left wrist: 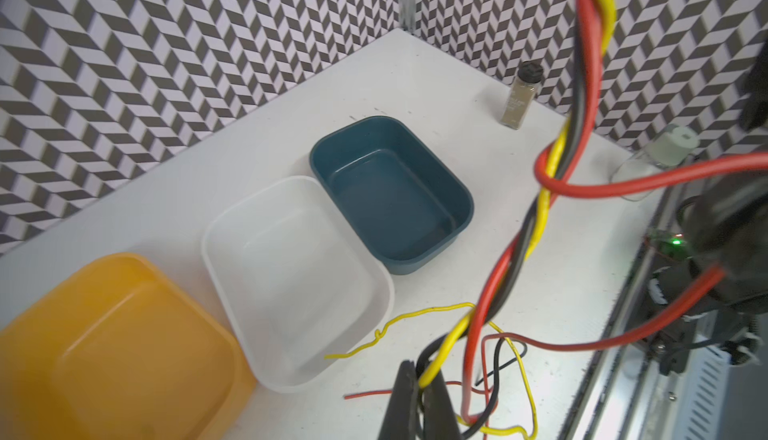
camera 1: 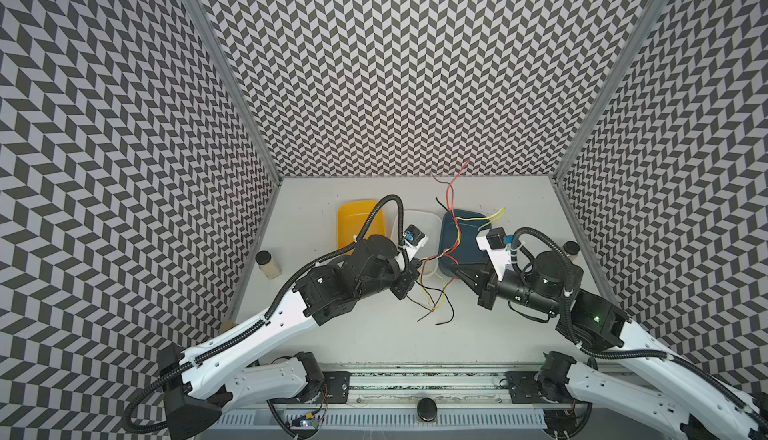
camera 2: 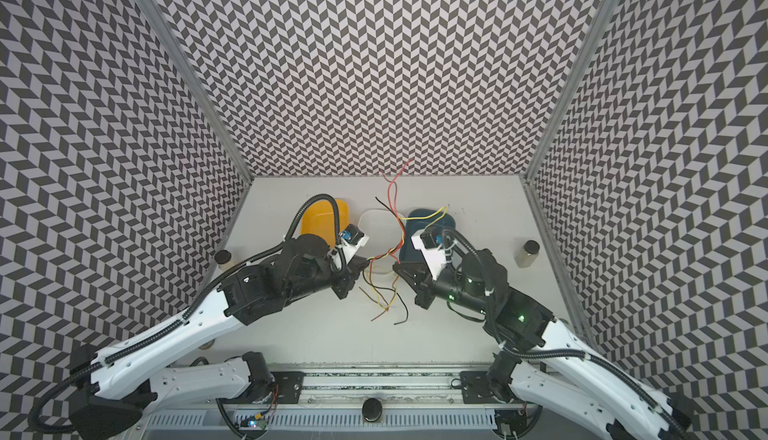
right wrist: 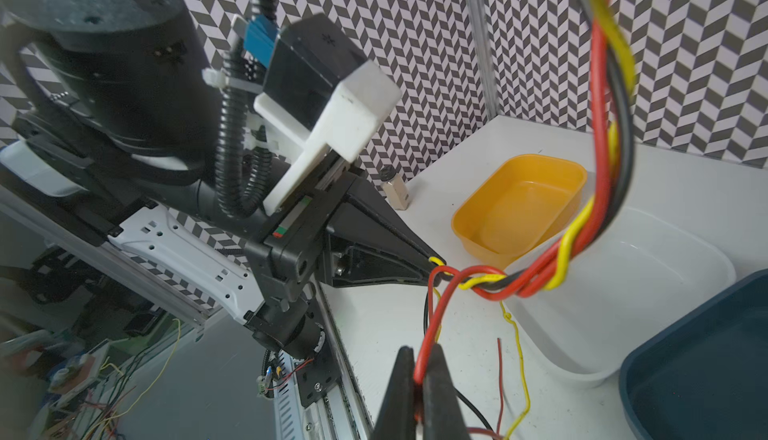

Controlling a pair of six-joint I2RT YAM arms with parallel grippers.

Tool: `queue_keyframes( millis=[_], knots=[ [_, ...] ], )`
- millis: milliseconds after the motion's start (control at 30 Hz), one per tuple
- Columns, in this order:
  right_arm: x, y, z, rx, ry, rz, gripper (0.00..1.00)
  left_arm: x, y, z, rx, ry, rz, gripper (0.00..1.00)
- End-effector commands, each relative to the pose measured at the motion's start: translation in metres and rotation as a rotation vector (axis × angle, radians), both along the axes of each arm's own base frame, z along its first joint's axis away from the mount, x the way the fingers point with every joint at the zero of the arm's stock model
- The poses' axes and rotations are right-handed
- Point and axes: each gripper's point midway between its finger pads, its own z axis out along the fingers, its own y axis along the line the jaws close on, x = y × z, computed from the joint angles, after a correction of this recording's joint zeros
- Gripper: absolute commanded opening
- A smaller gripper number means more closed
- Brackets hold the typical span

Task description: Untangle the cables

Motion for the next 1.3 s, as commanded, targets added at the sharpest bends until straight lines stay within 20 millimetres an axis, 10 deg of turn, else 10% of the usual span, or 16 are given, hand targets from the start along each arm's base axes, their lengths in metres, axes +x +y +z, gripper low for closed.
queue_keyframes(
  millis=[0, 300, 567, 833, 1267],
  knots=[
    [-0.005, -0.023, 0.051, 0.070, -0.126, -0.068, 0.00, 0.022, 0.037, -0.013, 0.210, -0.078, 0.191, 0.00],
    [-0.007, -0.039, 0.078, 0.078, -0.134, -0.125, 0.00, 0.013, 0.038, -0.046, 0.561, -0.225, 0.218, 0.00],
    [-0.017, -0.049, 0.095, 0.081, -0.165, -0.119, 0.01, 0.005, 0.032, -0.051, 0.538, -0.212, 0.173, 0.00],
    [-0.018, -0.045, 0.087, 0.093, -0.100, -0.098, 0.58, -0.021, 0.017, -0.044, 0.406, -0.142, 0.020, 0.00],
    [0.007, -0.007, 0.045, 0.097, 0.113, -0.066, 0.57, -0.041, 0.007, -0.024, 0.285, -0.114, -0.080, 0.00]
  ],
)
